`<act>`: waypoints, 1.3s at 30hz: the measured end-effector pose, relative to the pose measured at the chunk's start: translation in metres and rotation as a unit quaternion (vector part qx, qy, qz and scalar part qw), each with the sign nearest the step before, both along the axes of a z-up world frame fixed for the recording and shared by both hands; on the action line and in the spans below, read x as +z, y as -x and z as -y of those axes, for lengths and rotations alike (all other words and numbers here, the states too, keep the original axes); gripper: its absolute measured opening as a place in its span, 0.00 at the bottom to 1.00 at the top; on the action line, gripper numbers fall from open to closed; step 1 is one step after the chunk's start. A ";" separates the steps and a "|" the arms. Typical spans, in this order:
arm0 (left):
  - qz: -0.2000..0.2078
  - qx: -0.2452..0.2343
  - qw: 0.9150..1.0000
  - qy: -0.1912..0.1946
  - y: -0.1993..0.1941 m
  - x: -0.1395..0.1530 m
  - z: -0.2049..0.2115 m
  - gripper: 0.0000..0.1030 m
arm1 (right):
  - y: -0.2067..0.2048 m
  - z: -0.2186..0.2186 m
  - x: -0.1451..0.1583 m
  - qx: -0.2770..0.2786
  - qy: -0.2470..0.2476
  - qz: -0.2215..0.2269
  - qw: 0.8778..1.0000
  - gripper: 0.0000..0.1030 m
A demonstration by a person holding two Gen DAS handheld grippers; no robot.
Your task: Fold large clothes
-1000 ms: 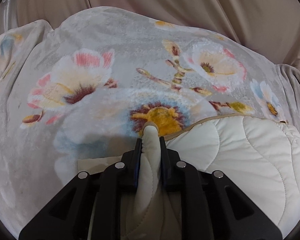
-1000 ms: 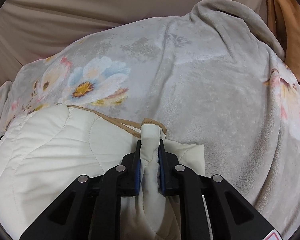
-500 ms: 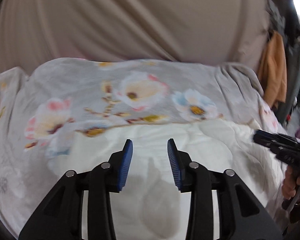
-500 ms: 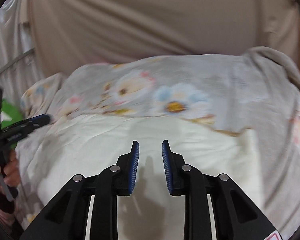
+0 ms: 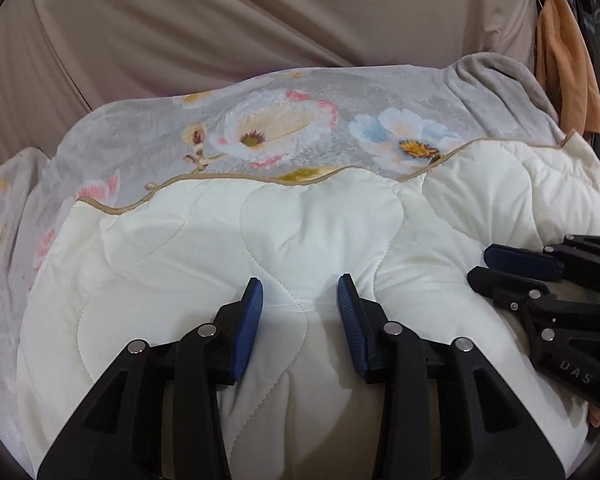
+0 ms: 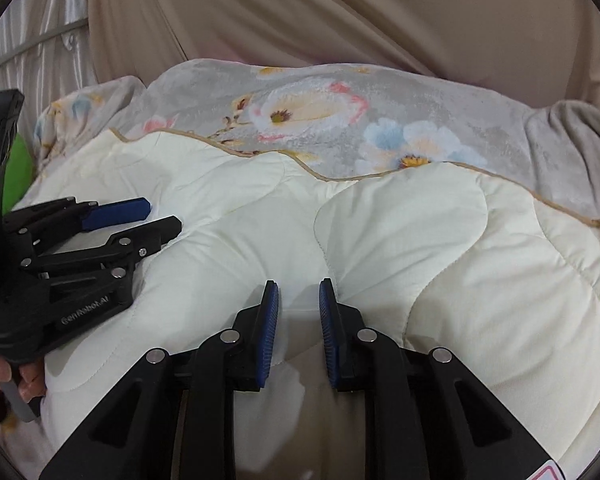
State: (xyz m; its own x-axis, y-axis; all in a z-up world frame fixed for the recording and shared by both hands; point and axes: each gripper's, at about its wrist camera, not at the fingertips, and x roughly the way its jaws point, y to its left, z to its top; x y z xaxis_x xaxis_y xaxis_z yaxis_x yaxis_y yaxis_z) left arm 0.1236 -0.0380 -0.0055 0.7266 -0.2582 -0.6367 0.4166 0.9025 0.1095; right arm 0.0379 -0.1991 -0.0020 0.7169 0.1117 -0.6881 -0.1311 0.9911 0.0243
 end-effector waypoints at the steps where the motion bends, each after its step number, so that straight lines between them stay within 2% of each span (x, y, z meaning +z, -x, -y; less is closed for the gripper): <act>1: -0.004 -0.001 1.000 0.004 -0.001 -0.001 -0.001 0.37 | 0.000 0.001 0.000 0.000 -0.003 -0.001 1.000 0.17; 4: -0.019 -0.001 0.999 0.026 -0.006 -0.001 -0.007 0.37 | -0.001 0.005 0.001 0.000 -0.018 -0.001 1.000 0.17; 7: -0.022 -0.002 0.999 0.044 -0.001 0.008 -0.016 0.40 | 0.006 0.003 0.016 -0.009 -0.014 0.013 1.000 0.18; 8: -0.026 -0.003 0.998 0.056 0.002 0.014 -0.022 0.44 | 0.011 0.001 0.023 -0.010 -0.021 0.018 1.000 0.18; 10: -0.023 0.008 0.996 0.085 0.014 0.030 -0.040 0.60 | 0.019 -0.003 0.038 -0.006 -0.046 0.018 0.999 0.18; 11: -0.020 0.017 0.995 0.097 0.018 0.039 -0.052 0.63 | 0.021 -0.008 0.043 0.001 -0.057 0.010 0.998 0.18; 13: -0.022 0.049 0.990 0.129 0.023 0.054 -0.085 0.83 | 0.019 -0.017 0.043 0.015 -0.069 -0.013 0.997 0.18; 15: -0.038 0.091 0.982 0.163 0.022 0.061 -0.122 0.90 | 0.013 -0.028 0.033 0.028 -0.074 -0.043 0.996 0.18; 17: -0.067 0.116 0.975 0.179 0.015 0.056 -0.151 0.90 | 0.009 -0.035 0.017 0.029 -0.058 -0.056 0.996 0.18; 20: -0.120 0.142 0.965 0.187 0.006 0.030 -0.182 0.90 | 0.013 -0.041 0.005 0.034 -0.048 -0.042 0.997 0.18; 23: -0.174 0.140 0.954 0.201 0.001 -0.004 -0.191 0.91 | 0.017 -0.045 0.000 0.036 -0.035 -0.025 0.998 0.18; 25: -0.198 0.133 0.942 0.234 0.001 -0.021 -0.192 0.95 | 0.021 -0.049 -0.002 0.037 -0.021 -0.012 0.999 0.18; 26: -0.189 0.136 0.943 0.239 0.003 -0.023 -0.192 0.95 | 0.021 -0.050 -0.002 0.037 -0.017 -0.009 0.999 0.18; 27: -0.177 0.136 0.947 0.232 0.006 -0.022 -0.187 0.95 | 0.021 -0.050 -0.002 0.037 -0.015 -0.006 0.999 0.18; 29: -0.177 0.125 0.949 0.230 0.006 -0.021 -0.179 0.95 | 0.020 -0.048 -0.002 0.039 -0.021 -0.002 0.999 0.19; 30: -0.179 0.118 0.950 0.229 0.005 -0.019 -0.174 0.88 | 0.020 -0.047 -0.002 0.040 -0.025 -0.002 0.999 0.19; 31: -0.180 0.114 0.951 0.226 0.005 -0.016 -0.171 0.75 | 0.019 -0.044 0.000 0.043 -0.033 -0.003 0.999 0.19; 32: -0.179 0.109 0.952 0.223 0.006 -0.011 -0.168 0.66 | 0.020 -0.043 0.001 0.043 -0.041 -0.004 0.998 0.19; 34: -0.164 0.100 0.959 0.209 0.012 0.007 -0.165 0.29 | 0.026 -0.035 0.012 0.032 -0.064 -0.012 0.997 0.19; 37: -0.137 0.082 0.963 0.219 0.029 0.040 -0.168 0.18 | 0.052 -0.026 0.033 0.039 -0.111 -0.022 0.993 0.18; 38: -0.130 0.074 0.963 0.223 0.034 0.050 -0.168 0.18 | 0.066 -0.024 0.038 0.042 -0.120 -0.021 0.992 0.10; 39: -0.118 0.062 0.965 0.227 0.043 0.063 -0.166 0.17 | 0.077 -0.024 0.039 0.044 -0.122 -0.022 0.991 0.07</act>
